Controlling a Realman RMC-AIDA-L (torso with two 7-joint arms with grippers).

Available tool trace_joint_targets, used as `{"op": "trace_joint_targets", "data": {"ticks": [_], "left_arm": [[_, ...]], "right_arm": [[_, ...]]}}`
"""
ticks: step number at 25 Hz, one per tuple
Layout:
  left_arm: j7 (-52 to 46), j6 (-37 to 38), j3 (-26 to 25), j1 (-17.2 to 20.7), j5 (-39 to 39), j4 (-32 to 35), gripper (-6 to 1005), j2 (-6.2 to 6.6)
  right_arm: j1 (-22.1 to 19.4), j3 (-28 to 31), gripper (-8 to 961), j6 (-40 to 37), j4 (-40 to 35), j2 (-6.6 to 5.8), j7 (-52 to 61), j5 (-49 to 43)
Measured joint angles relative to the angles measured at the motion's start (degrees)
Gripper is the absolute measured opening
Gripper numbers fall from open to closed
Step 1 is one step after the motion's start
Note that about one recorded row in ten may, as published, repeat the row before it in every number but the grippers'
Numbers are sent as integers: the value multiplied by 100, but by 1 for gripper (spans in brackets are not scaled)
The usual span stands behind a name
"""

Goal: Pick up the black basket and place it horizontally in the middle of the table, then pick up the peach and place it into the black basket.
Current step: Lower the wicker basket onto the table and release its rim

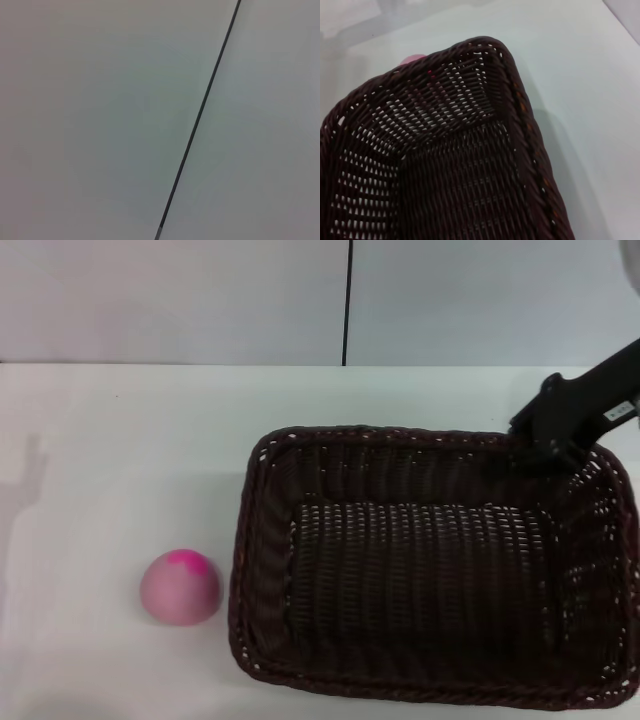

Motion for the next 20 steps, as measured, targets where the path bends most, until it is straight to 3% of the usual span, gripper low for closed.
{"op": "trace_joint_targets", "data": {"ticks": [1, 7, 20], "left_arm": [[0, 4, 0, 10, 1, -24, 806, -1], [0, 12, 7, 21, 2, -78, 806, -10], [0, -12, 8, -14, 2, -101, 805, 0]], "right_arm": [[23, 27, 170, 81, 12, 64, -110, 12], [61, 104, 168, 245, 18, 181, -329, 82], [96, 140, 203, 343, 160, 215, -377, 542]]}}
